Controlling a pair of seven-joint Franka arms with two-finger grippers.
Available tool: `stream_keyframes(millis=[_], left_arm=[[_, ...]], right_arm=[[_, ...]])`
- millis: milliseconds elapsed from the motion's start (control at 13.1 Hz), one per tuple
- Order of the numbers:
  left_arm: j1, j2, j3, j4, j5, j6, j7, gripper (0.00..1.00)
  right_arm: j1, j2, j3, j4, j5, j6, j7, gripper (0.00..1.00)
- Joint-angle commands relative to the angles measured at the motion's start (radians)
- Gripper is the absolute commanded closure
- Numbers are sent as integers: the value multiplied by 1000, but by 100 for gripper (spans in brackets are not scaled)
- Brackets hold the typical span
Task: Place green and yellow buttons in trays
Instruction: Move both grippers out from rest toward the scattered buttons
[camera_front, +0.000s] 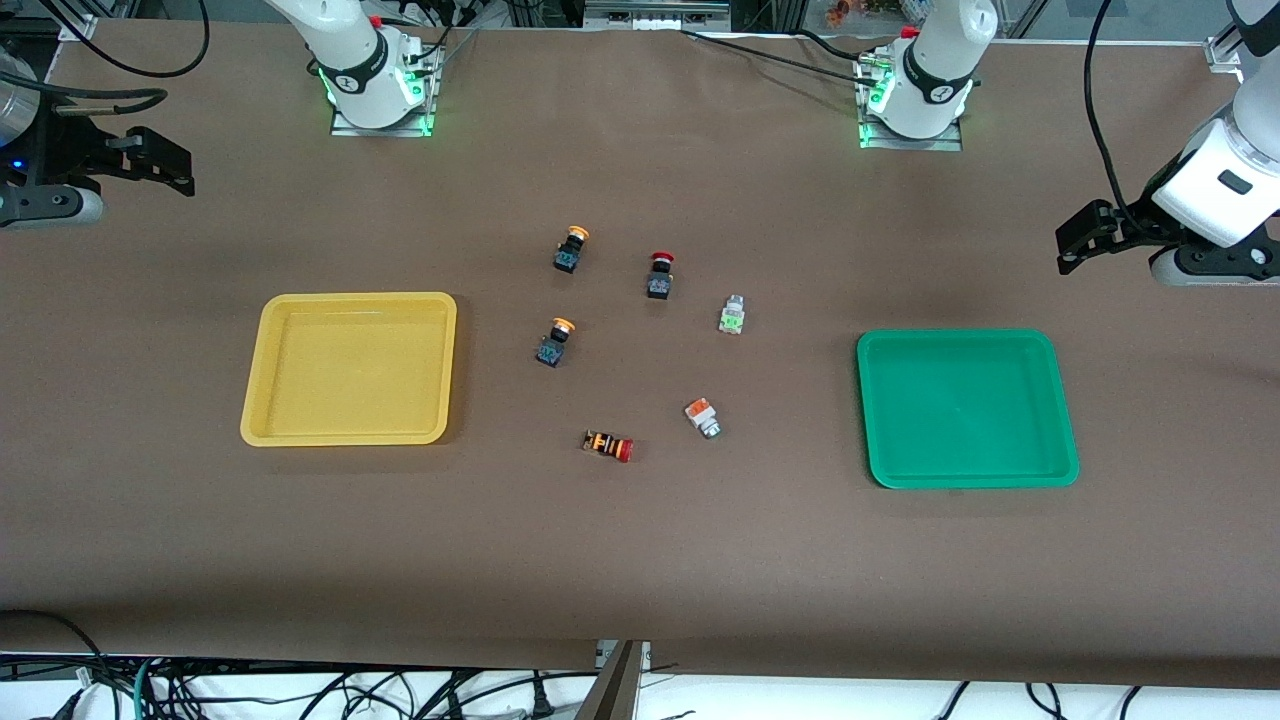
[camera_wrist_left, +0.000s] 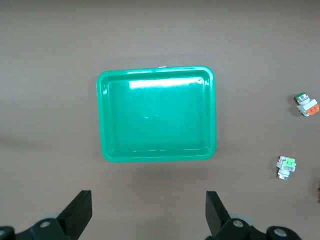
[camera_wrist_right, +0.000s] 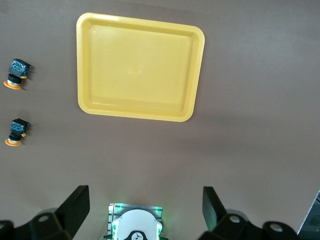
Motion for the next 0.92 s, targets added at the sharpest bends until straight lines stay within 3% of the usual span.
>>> stream_keyframes(millis=[0,382,535,841], left_arm=[[-2,5,3,19,-19,-17,13,0],[-3,5,2,19,-19,-22,13,0],[-3,5,-11,19,-17,-32,13,0],[-3,5,-18,19,-17,-38,12,0]], right_arm=[[-4,9,3,26,18,-23,8,0],[-4,11,3,23,17,-14,13,0],[2,69,6,23,15,-23,21,0],[25,86,13,20,-23,-3,5,0]])
